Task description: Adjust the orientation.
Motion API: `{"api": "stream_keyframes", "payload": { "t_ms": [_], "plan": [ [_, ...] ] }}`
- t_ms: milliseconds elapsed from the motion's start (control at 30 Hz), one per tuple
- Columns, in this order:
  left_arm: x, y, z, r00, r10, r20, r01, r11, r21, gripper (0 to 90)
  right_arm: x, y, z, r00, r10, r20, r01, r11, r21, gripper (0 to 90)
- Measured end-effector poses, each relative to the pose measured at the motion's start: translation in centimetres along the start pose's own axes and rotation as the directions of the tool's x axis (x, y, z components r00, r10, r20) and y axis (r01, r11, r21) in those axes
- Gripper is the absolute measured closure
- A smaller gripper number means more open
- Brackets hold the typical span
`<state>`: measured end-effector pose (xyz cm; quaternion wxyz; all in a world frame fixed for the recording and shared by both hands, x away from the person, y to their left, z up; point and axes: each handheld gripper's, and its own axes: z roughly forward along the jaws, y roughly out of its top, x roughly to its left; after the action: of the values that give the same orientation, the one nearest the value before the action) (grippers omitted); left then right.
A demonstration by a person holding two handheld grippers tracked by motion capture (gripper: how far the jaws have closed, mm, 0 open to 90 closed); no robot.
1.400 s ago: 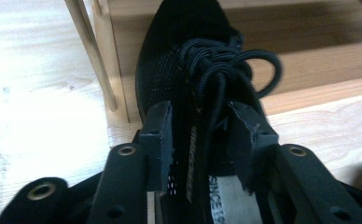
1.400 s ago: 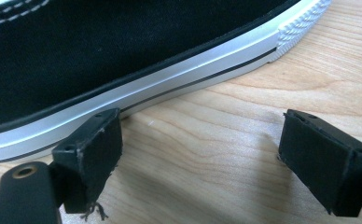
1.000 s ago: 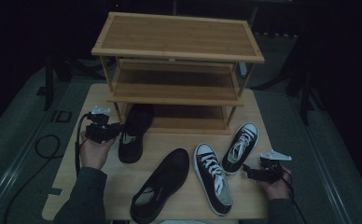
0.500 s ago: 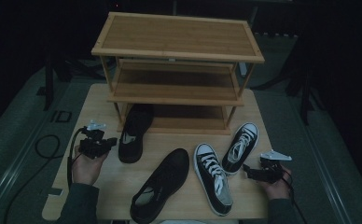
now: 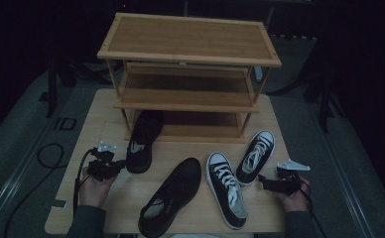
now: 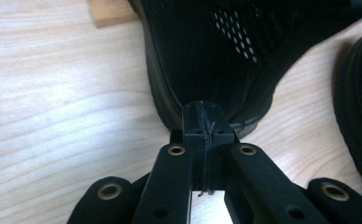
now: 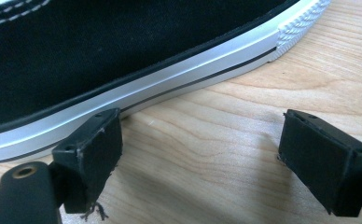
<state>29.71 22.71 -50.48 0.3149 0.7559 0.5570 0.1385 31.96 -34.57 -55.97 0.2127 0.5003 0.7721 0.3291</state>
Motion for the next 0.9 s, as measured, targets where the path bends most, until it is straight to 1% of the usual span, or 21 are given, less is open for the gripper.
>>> {"api": "stream_keyframes", "payload": {
  "t_ms": [100, 167, 200, 367, 533, 700, 800, 900],
  "plan": [
    [-0.2, -0.4, 0.4, 1.0, 0.003, 0.007, -0.003, 1.0, 0.009, 90.0, 0.0, 0.0, 0.0, 1.0, 0.0, 0.0, 0.0, 1.0, 0.0, 13.2],
    [-0.4, -0.6, 0.6, 0.9999, 0.011, 0.003, -0.011, 0.9998, 0.018, 90.0, 0.0, 0.0, 0.0, 1.0, 0.0, 0.0, 0.0, 1.0, 0.0, 13.2],
    [-0.4, -0.7, 0.7, 1.0, 0.008, 0.005, -0.008, 0.9998, 0.019, 90.0, 0.0, 0.0, 0.0, 1.0, 0.0, 0.0, 0.0, 1.0, 0.0, 13.2],
    [-0.8, -1.1, 1.0, 0.9998, 0.017, 0.014, -0.018, 0.999, 0.04, 90.0, 0.0, 0.0, 0.0, 1.0, 0.0, 0.0, 0.0, 1.0, 0.0, 13.2],
    [-1.2, -1.6, 1.8, 0.9995, 0.026, 0.016, -0.027, 0.9975, 0.066, 90.0, 0.0, 0.0, 0.0, 1.0, 0.0, 0.0, 0.0, 1.0, 0.0, 13.2],
    [-2.0, -1.7, 2.5, 0.9984, 0.057, 0.006, -0.057, 0.9936, 0.098, 90.0, 0.0, 0.0, 0.0, 1.0, 0.0, 0.0, 0.0, 1.0, 0.0, 13.2],
    [-2.1, -1.7, 2.6, 0.9978, 0.066, 0.005, -0.066, 0.9927, 0.101, 90.0, 0.0, 0.0, 0.0, 1.0, 0.0, 0.0, 0.0, 1.0, 0.0, 13.2],
    [-2.1, -1.6, 2.6, 0.998, 0.062, 0.005, -0.063, 0.9934, 0.096, 90.0, 0.0, 0.0, 0.0, 1.0, 0.0, 0.0, 0.0, 1.0, 0.0, 13.2]
  ]
}}
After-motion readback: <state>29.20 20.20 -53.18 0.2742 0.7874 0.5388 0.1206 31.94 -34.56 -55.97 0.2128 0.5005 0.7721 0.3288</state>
